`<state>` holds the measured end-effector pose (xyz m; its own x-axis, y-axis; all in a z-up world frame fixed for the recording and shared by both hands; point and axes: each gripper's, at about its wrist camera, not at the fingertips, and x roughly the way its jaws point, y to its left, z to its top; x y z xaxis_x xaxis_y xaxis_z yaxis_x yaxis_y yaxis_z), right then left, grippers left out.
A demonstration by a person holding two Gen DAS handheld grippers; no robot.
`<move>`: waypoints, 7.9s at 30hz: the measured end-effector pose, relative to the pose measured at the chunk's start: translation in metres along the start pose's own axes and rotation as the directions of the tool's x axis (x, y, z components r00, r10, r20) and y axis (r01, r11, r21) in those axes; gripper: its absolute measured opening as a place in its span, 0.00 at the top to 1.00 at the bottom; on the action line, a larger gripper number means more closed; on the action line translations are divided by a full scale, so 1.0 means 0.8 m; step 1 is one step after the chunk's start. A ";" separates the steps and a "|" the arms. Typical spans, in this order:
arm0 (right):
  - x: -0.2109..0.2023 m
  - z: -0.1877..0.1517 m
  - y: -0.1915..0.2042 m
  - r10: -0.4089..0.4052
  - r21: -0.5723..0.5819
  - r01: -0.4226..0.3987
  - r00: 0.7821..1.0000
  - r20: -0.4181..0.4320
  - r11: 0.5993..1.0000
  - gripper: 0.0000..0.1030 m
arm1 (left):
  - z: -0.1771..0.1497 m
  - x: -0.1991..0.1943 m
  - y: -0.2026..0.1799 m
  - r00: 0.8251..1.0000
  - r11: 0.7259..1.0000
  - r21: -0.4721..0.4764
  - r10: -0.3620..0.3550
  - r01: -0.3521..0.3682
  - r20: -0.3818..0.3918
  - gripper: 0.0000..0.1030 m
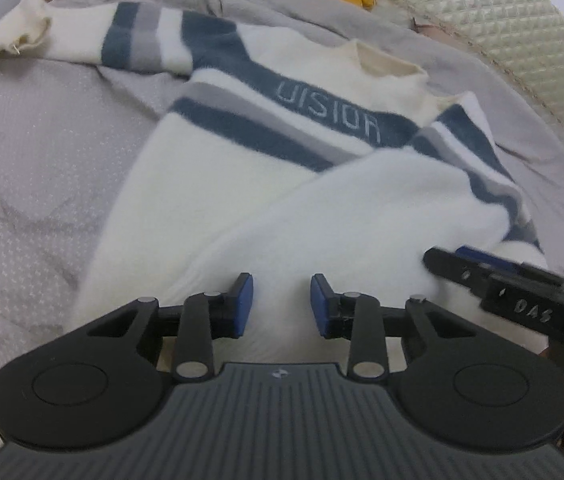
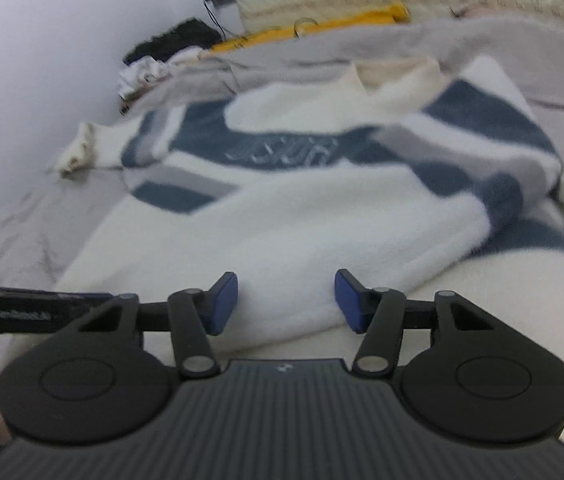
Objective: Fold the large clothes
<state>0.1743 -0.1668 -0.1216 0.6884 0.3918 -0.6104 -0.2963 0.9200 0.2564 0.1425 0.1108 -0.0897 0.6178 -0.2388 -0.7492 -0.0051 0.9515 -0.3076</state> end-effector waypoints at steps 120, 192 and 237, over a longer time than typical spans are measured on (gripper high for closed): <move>-0.004 0.013 -0.085 -0.099 0.045 0.094 0.989 0.112 0.995 0.61 | 0.071 0.116 -0.109 0.994 0.980 0.179 -0.094 0.084 0.050 0.43; -0.160 -0.110 -0.129 0.276 0.725 -0.279 0.953 0.127 0.630 0.44 | -0.051 -0.063 0.077 0.981 0.848 -0.530 -0.120 0.023 -0.149 0.34; -0.451 -0.067 -0.097 0.284 0.509 -0.510 0.843 0.457 0.694 0.88 | -0.103 -0.381 0.034 0.847 0.699 -0.484 -0.480 0.527 0.228 0.87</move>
<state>-0.0868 -0.3798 0.0384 0.7986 0.5937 -0.0992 -0.2197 0.4409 0.8702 -0.1104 0.1938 0.0818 0.7048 -0.6152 -0.3533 -0.0588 0.4456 -0.8933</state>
